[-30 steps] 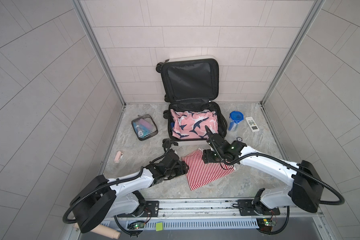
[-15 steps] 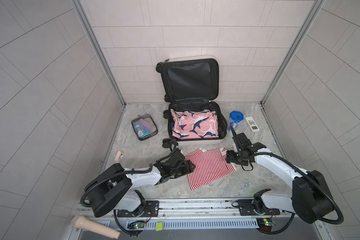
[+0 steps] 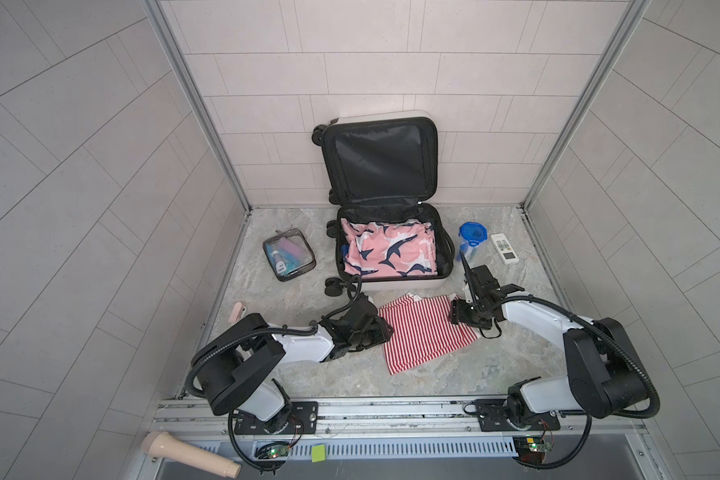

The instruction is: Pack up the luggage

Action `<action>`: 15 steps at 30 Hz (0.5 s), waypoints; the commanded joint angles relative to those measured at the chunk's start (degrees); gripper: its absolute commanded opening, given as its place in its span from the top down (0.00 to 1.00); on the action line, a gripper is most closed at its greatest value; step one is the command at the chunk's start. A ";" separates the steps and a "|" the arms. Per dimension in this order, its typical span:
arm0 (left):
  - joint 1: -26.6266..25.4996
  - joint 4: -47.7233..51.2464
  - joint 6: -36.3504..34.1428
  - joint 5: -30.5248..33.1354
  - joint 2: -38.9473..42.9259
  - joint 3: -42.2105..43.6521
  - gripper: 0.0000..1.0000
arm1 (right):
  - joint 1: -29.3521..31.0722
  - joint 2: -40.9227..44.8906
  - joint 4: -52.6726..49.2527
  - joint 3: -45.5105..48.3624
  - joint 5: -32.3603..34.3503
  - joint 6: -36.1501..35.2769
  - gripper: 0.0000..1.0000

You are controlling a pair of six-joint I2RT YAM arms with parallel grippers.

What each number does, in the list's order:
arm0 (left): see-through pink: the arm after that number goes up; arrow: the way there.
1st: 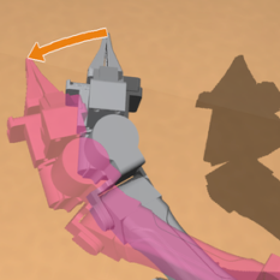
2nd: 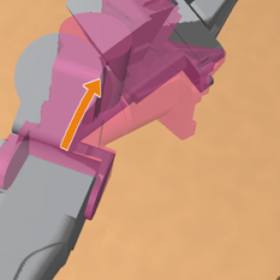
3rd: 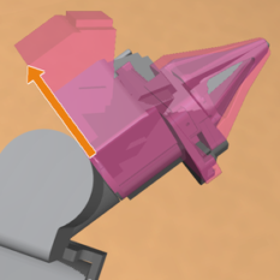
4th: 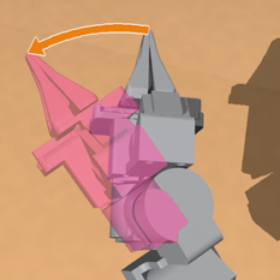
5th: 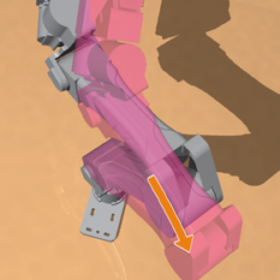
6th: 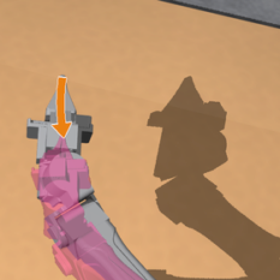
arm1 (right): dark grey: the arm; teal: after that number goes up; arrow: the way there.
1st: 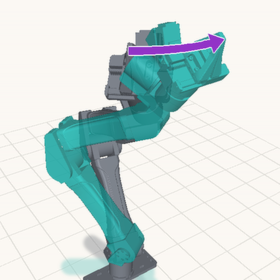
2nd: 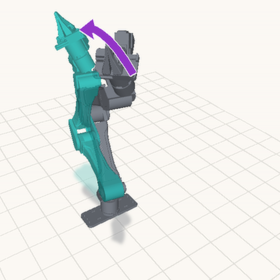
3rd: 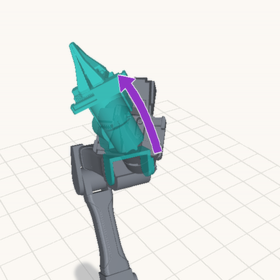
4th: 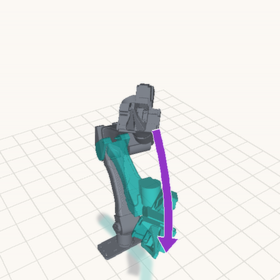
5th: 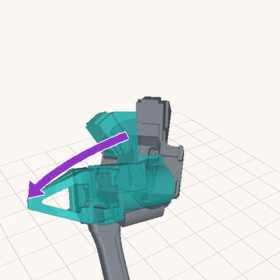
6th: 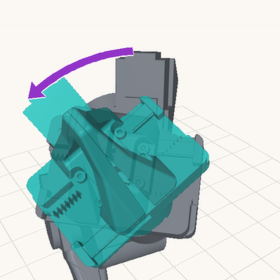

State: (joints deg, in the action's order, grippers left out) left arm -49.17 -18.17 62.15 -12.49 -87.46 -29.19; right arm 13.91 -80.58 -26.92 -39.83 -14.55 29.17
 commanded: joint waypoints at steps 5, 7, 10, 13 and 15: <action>-0.23 -1.11 0.74 -0.13 -3.13 -1.88 0.64 | 0.46 -1.47 3.66 2.41 -2.96 2.75 0.47; -0.23 -1.60 0.76 -0.18 -3.32 -2.16 0.66 | 0.89 -1.16 4.12 2.95 -3.11 3.63 0.54; -0.23 -2.35 0.54 -0.58 -3.96 -2.77 0.66 | 2.16 -0.30 4.75 3.69 -3.39 5.08 0.62; -0.23 -3.15 0.47 -1.51 -5.20 -3.66 0.60 | 4.27 0.59 4.69 3.58 -2.72 6.44 0.67; -0.30 -4.13 0.61 -1.80 -5.98 -3.86 0.56 | 5.33 0.86 4.77 3.53 -2.37 7.16 0.71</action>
State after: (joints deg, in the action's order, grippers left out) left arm -49.17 -21.32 62.15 -13.74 -91.92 -32.12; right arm 17.61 -80.44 -21.04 -37.32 -16.58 34.15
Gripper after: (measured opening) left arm 0.432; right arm 0.301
